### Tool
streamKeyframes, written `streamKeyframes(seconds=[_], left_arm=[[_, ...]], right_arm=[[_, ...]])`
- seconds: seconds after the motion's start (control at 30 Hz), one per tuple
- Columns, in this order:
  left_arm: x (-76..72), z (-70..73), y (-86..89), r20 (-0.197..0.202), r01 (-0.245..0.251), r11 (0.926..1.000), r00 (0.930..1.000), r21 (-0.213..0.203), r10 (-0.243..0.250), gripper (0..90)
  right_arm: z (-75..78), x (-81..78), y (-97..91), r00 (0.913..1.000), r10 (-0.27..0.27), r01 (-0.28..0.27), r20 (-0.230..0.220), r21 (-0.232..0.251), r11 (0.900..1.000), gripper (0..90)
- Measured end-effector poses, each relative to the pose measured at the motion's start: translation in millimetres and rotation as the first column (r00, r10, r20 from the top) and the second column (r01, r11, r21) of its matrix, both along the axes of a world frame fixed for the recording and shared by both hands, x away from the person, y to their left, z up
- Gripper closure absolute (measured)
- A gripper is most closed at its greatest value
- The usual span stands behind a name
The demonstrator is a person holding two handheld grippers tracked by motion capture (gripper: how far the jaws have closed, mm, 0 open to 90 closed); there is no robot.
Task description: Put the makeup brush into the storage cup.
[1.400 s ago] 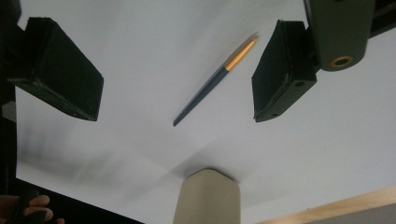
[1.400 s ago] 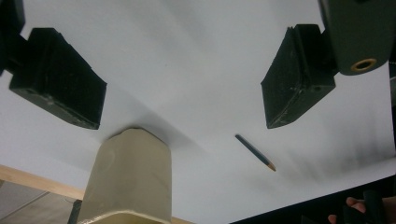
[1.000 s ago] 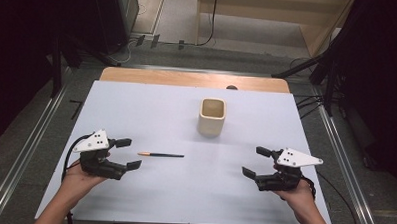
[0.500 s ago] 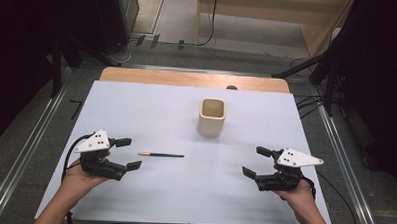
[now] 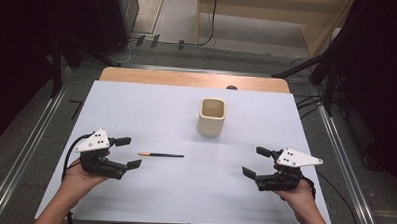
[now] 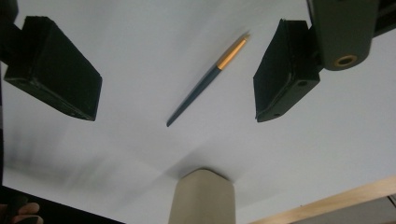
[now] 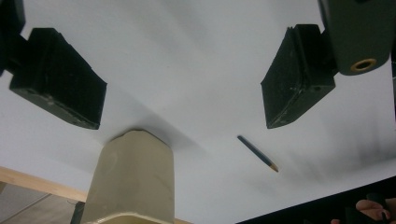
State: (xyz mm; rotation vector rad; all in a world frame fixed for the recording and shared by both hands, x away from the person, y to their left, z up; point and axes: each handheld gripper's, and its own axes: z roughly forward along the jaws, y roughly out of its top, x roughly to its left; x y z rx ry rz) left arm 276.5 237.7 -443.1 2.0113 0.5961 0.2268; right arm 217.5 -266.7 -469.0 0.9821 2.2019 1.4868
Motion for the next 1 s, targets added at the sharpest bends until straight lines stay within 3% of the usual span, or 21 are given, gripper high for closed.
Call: streamKeyframes(seconds=[0.67,1.0], left_arm=[[20.1,-6.2,-13.1,-0.010,-0.025,0.9996,0.9996,0.014,0.025,17.1],[30.7,-5.7,-14.1,-0.023,-0.072,0.9973,0.9972,-0.013,0.072,17.2]], right_arm=[[-1.1,0.2,-1.3,1.0000,-0.006,0.006,-0.005,-0.002,1.0000,14.7],[-1.1,-0.2,-1.8,0.9999,-0.012,0.012,-0.007,0.001,0.9999,14.6]])
